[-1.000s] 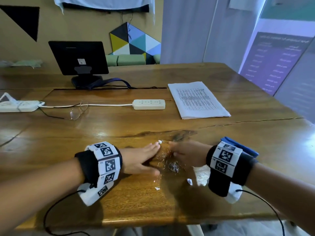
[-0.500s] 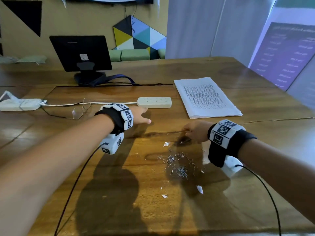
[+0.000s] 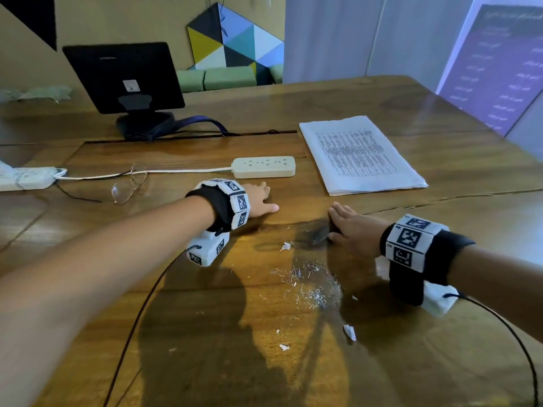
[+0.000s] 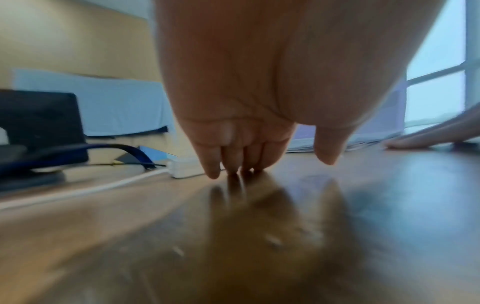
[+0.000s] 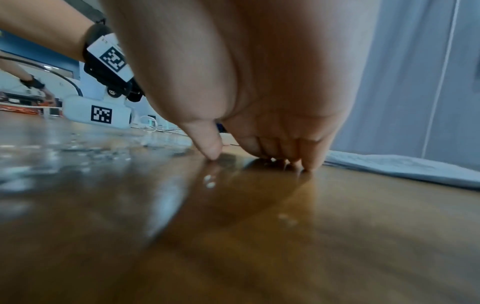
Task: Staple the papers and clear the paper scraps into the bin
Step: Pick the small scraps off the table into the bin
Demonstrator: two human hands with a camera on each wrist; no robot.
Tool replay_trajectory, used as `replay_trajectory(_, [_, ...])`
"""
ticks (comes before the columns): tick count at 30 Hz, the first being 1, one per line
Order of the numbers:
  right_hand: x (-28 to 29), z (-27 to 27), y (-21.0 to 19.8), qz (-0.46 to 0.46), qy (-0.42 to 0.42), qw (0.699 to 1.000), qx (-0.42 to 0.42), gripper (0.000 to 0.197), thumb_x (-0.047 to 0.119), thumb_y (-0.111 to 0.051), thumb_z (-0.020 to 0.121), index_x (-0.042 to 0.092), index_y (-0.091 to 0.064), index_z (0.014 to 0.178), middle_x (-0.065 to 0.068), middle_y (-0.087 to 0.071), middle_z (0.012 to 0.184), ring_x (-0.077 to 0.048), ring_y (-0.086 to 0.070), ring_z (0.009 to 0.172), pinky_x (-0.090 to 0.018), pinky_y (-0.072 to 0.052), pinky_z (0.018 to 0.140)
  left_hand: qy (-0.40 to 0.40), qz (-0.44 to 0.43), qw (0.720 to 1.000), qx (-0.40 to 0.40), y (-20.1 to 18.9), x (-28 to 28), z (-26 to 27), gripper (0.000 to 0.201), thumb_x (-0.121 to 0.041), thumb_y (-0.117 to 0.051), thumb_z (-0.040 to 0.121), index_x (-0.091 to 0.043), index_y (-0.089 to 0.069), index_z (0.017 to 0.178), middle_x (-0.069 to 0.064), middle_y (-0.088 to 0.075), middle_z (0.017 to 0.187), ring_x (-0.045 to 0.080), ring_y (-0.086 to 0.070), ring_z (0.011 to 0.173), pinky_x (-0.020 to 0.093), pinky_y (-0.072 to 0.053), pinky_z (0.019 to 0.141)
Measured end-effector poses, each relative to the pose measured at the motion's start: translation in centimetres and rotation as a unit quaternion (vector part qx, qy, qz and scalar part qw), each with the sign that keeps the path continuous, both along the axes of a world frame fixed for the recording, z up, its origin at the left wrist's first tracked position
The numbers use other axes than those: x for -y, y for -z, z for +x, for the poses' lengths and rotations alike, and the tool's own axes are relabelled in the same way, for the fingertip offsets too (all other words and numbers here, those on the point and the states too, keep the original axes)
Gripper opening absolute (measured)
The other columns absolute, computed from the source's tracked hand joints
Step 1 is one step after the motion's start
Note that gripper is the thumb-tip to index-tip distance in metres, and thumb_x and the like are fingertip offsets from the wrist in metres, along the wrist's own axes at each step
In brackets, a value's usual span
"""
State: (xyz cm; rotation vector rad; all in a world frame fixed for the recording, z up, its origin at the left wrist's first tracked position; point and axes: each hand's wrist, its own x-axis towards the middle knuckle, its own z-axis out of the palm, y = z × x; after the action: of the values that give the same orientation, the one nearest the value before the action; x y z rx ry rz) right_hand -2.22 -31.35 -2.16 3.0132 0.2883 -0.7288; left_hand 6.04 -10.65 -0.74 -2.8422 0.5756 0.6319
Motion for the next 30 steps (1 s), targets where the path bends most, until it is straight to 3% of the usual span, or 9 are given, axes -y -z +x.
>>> replay_trajectory(3, [-0.5, -1.6, 0.3, 0.020, -0.017, 1.000, -0.009, 0.076, 0.048, -0.025, 0.098, 0.005, 0.012, 0.148, -0.012, 0.018, 0.157, -0.025, 0.012, 0.146, -0.037, -0.002, 0.120, 0.065, -0.036, 0.996, -0.050, 0.2, 0.4, -4.0, 0.070, -0.050, -0.019, 0.099, -0.008, 0.004, 0.151, 0.007, 0.010, 0.159, 0.021, -0.001, 0.149, 0.035, -0.011, 0.119])
replay_trajectory(7, [-1.1, -3.7, -0.1, 0.035, -0.044, 0.998, -0.023, 0.080, 0.053, -0.024, 0.096, 0.006, 0.016, 0.147, -0.010, 0.024, 0.155, -0.022, 0.017, 0.145, -0.036, 0.002, 0.119, 0.106, -0.087, 0.985, -0.105, 0.4, 0.1, -9.0, 0.072, -0.051, -0.021, 0.097, -0.011, 0.011, 0.149, 0.002, 0.020, 0.157, 0.016, 0.012, 0.147, 0.039, -0.002, 0.121])
replay_trajectory(11, [-1.8, -5.8, -0.2, 0.052, -0.080, 0.994, -0.050, 0.079, 0.054, -0.023, 0.095, 0.010, 0.017, 0.147, -0.005, 0.027, 0.154, -0.017, 0.021, 0.143, -0.034, 0.004, 0.118, 0.124, -0.104, 0.977, -0.138, 0.4, -0.7, -11.4, 0.071, -0.049, -0.023, 0.098, -0.014, 0.011, 0.149, 0.001, 0.021, 0.157, 0.012, 0.015, 0.146, 0.034, 0.001, 0.121])
replay_trajectory(13, [-1.7, -6.3, -0.8, 0.071, -0.091, 0.990, -0.076, 0.075, 0.053, -0.023, 0.096, 0.013, 0.014, 0.148, 0.000, 0.025, 0.154, -0.014, 0.019, 0.144, -0.032, 0.003, 0.119, 0.120, -0.115, 0.973, -0.158, -0.3, -1.3, -11.8, 0.068, -0.048, -0.024, 0.098, -0.018, 0.007, 0.150, -0.004, 0.015, 0.158, 0.008, 0.008, 0.147, 0.030, -0.004, 0.121])
replay_trajectory(16, [-1.6, -5.3, -2.1, 0.087, -0.085, 0.990, -0.074, 0.069, 0.048, -0.024, 0.098, 0.014, 0.008, 0.149, 0.003, 0.017, 0.156, -0.012, 0.010, 0.146, -0.032, -0.001, 0.121, 0.095, -0.129, 0.976, -0.147, -1.7, -2.6, -11.3, 0.066, -0.052, -0.024, 0.096, -0.025, 0.002, 0.151, -0.011, 0.008, 0.158, 0.006, -0.006, 0.146, 0.028, -0.011, 0.118])
replay_trajectory(22, [-5.3, 0.5, -2.9, 0.013, -0.045, 0.999, -0.016, 0.060, 0.037, -0.026, 0.101, 0.003, -0.011, 0.149, -0.011, -0.008, 0.159, -0.024, -0.014, 0.146, -0.037, -0.017, 0.120, -0.004, -0.063, 0.996, -0.057, -1.5, -4.9, -5.8, 0.073, -0.051, -0.024, 0.097, -0.011, 0.007, 0.150, 0.005, 0.013, 0.159, 0.017, 0.001, 0.149, 0.032, -0.008, 0.120])
replay_trajectory(26, [-7.4, 3.1, -2.8, -0.033, -0.056, 0.998, -0.017, 0.051, 0.034, -0.029, 0.101, 0.006, -0.029, 0.144, -0.012, -0.029, 0.153, -0.028, -0.036, 0.136, -0.038, -0.030, 0.114, -0.037, -0.047, 0.997, -0.053, -0.8, -4.9, -3.3, 0.075, -0.054, -0.025, 0.096, -0.014, 0.009, 0.151, 0.005, 0.015, 0.159, 0.023, 0.000, 0.149, 0.036, -0.009, 0.121])
replay_trajectory(28, [-7.6, 3.1, -2.4, -0.058, -0.076, 0.995, -0.016, 0.055, 0.036, -0.030, 0.100, 0.006, -0.025, 0.146, -0.011, -0.018, 0.157, -0.029, -0.031, 0.140, -0.040, -0.027, 0.115, -0.026, -0.054, 0.997, -0.059, -0.5, -4.1, -3.0, 0.073, -0.055, -0.025, 0.096, -0.020, 0.008, 0.151, 0.004, 0.014, 0.159, 0.026, 0.000, 0.148, 0.040, -0.008, 0.121])
replay_trajectory(30, [-7.3, 1.9, -2.1, -0.059, -0.090, 0.994, -0.021, 0.062, 0.038, -0.029, 0.101, 0.005, -0.010, 0.149, -0.010, -0.001, 0.160, -0.027, -0.016, 0.146, -0.041, -0.019, 0.119, -0.007, -0.064, 0.995, -0.073, -0.3, -3.0, -3.3, 0.071, -0.056, -0.023, 0.096, -0.024, 0.007, 0.150, 0.003, 0.015, 0.159, 0.029, 0.001, 0.148, 0.043, -0.008, 0.121])
